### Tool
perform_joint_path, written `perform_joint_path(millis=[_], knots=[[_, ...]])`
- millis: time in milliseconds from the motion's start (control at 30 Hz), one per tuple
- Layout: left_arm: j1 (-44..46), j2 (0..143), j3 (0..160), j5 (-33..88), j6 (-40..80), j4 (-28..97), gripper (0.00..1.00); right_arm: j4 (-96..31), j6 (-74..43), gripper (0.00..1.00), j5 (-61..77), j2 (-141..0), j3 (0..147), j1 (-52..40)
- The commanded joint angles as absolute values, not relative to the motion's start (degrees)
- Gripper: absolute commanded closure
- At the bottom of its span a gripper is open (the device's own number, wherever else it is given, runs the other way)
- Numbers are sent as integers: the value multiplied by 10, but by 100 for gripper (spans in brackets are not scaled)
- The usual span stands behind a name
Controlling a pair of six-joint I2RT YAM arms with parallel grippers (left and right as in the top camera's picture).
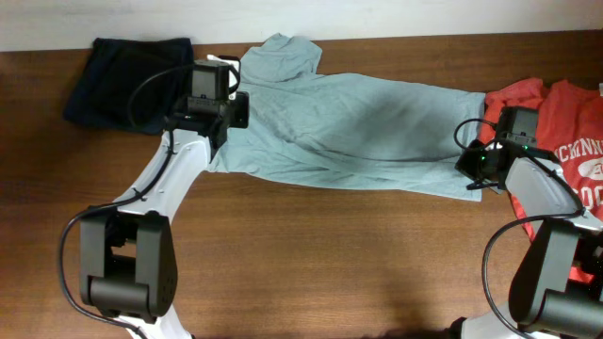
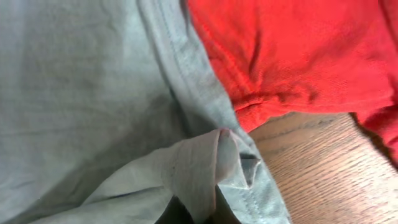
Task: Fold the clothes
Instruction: 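Lift both hem corners and fold them up toward the collar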
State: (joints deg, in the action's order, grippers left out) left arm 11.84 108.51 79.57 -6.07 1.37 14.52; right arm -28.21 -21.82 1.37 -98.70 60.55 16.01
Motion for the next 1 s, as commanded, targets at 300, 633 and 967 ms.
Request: perform_joint_path(millis=[300, 633, 967], knots=[[116, 1146, 801, -124, -25, 142, 100, -283, -214, 96, -37, -990, 614, 158], [97, 1163, 803, -185, 2, 127, 100, -274, -214, 96, -52, -991, 614, 158], [93, 1166, 837, -154, 2, 120, 100, -260, -217, 96, -52, -991, 614, 158]])
